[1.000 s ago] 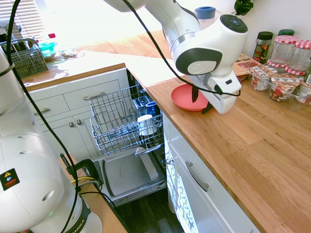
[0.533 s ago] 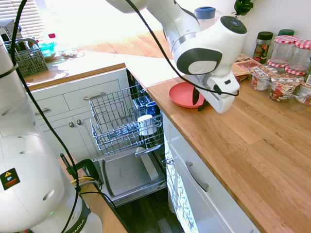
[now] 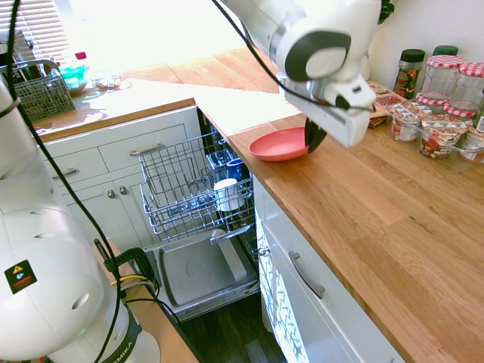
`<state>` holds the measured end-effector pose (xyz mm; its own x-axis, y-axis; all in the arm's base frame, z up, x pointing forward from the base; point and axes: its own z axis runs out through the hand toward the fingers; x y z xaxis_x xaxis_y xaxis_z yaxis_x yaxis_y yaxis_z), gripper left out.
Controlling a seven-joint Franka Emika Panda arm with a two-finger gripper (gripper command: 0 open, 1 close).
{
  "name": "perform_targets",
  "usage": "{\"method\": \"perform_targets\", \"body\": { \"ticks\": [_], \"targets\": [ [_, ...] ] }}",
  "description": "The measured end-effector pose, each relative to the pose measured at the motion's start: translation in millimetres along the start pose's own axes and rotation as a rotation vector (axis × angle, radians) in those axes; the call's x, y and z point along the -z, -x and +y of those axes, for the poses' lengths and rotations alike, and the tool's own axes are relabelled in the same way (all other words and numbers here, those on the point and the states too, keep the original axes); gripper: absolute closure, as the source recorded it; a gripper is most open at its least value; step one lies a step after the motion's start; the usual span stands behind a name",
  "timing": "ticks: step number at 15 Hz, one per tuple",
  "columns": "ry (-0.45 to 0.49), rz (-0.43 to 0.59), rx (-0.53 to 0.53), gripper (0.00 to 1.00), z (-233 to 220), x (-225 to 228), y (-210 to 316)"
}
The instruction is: Put the plate in the dishwasher
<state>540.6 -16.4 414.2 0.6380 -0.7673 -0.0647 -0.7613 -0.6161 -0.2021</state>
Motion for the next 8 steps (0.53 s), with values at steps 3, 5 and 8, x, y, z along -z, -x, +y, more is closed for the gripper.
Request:
{"method": "perform_targets", "body": {
  "ticks": [3,5,8],
  "targets": [
    [0.094,0.126,0.140,1.00,-66,114,61],
    [0.174,0.211,0.220,1.00,-109,154,116],
    [0.281,0.348,0.345,1.00,-174,132,230]
  ]
}}
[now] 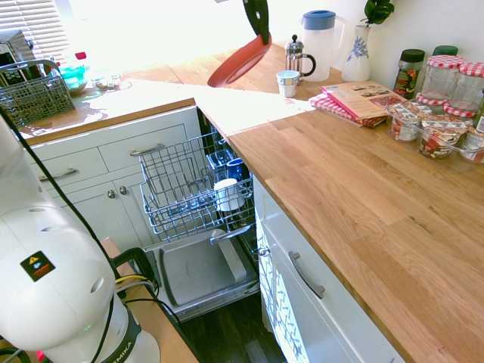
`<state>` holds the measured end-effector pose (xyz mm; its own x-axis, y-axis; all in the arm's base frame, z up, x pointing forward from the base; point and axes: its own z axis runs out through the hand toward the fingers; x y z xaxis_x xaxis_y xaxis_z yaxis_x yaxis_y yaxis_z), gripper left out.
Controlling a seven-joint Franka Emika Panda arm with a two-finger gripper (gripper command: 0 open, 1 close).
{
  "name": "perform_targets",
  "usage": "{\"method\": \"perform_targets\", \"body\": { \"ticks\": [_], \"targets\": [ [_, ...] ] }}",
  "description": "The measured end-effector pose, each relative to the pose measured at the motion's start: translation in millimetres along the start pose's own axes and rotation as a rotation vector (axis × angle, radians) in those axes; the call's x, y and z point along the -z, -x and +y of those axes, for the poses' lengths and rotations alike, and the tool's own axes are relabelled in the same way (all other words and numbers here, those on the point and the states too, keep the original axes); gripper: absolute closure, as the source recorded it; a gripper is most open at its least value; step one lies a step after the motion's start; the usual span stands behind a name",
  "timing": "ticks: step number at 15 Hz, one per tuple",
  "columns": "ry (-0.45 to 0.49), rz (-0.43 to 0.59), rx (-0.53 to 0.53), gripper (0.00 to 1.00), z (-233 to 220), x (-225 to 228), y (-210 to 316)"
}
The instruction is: Put the plate in the dishwasher
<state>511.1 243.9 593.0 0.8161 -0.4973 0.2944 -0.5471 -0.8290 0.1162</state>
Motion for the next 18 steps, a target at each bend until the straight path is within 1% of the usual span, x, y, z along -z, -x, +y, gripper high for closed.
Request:
{"method": "perform_targets", "body": {
  "ticks": [1,3,4,6,10,11,13,15,16,18],
  "targets": [
    [0.034,0.051,0.047,1.00,-39,-3,46],
    [0.092,0.148,0.144,1.00,-99,-28,138],
    [0.121,0.200,0.196,1.00,-119,-48,183],
    [0.184,0.299,0.298,1.00,-144,-94,241],
    [0.304,0.494,0.503,1.00,-177,-184,324],
    [0.331,0.547,0.545,1.00,-187,-199,346],
    [0.386,0.666,0.612,1.00,-210,-215,384],
    [0.456,0.769,0.672,1.00,-230,-226,405],
    [0.490,0.796,0.694,1.00,-238,-232,411],
    [0.521,0.793,0.714,1.00,-255,-249,415]
  ]
}}
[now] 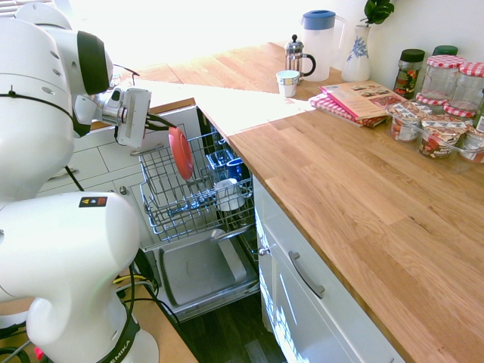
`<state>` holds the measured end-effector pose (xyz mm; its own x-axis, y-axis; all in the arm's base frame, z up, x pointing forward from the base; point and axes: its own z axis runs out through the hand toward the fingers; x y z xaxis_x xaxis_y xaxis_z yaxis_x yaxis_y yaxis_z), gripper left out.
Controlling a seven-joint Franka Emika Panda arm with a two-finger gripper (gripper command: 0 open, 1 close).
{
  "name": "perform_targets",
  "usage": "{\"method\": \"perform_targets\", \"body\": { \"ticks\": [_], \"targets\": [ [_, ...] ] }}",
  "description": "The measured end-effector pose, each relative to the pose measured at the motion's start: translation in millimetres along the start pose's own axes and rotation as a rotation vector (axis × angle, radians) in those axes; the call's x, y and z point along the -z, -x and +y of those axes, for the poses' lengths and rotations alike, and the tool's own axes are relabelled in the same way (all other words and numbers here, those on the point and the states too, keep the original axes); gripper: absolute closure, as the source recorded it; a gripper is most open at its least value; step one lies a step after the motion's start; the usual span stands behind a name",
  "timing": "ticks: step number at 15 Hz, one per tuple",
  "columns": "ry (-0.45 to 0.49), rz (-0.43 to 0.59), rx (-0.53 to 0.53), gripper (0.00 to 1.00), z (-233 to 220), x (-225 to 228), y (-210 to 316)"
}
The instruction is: Put the plate in the dishwasher
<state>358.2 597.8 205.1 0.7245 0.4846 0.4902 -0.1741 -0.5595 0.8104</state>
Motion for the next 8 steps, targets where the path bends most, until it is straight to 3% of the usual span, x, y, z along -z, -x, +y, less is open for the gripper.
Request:
{"method": "perform_targets", "body": {
  "ticks": [6,7,8],
  "targets": [
    [-0.032,-0.119,0.054,1.00,-59,-9,10],
    [-0.031,-0.133,0.062,0.00,-64,-5,13],
    [-0.030,-0.158,0.070,0.00,-67,-2,15]
  ]
}}
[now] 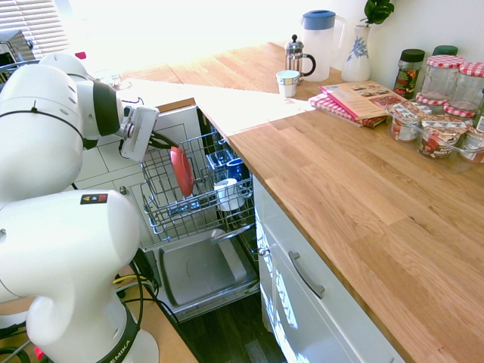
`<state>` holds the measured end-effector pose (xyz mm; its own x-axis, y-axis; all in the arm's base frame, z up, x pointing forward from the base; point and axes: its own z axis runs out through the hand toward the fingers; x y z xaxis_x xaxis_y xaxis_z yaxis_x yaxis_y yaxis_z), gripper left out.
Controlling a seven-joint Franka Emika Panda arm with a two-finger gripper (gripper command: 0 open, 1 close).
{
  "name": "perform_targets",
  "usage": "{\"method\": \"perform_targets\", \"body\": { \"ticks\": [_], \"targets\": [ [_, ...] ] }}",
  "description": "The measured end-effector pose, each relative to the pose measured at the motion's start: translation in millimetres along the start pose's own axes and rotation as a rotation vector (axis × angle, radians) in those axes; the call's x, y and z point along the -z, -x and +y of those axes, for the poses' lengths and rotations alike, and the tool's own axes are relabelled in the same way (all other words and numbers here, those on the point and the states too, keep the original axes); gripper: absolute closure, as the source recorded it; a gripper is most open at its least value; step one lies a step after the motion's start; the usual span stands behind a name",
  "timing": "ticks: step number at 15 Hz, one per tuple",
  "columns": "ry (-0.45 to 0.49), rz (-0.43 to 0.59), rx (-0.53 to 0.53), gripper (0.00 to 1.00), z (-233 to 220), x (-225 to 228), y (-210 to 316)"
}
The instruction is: Put the plate in the dishwasher
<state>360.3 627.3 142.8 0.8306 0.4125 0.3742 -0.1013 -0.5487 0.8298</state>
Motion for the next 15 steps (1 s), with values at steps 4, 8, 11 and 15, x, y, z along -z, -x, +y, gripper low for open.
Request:
{"method": "perform_targets", "body": {
  "ticks": [4,8,11,15],
  "targets": [
    [0.010,-0.109,0.031,0.00,5,-8,-13],
    [-0.030,-0.242,0.042,0.00,28,-21,-36],
    [-0.041,-0.281,0.045,0.00,37,-22,-43],
    [-0.058,-0.339,0.052,0.00,58,-12,-50]
  ]
}}
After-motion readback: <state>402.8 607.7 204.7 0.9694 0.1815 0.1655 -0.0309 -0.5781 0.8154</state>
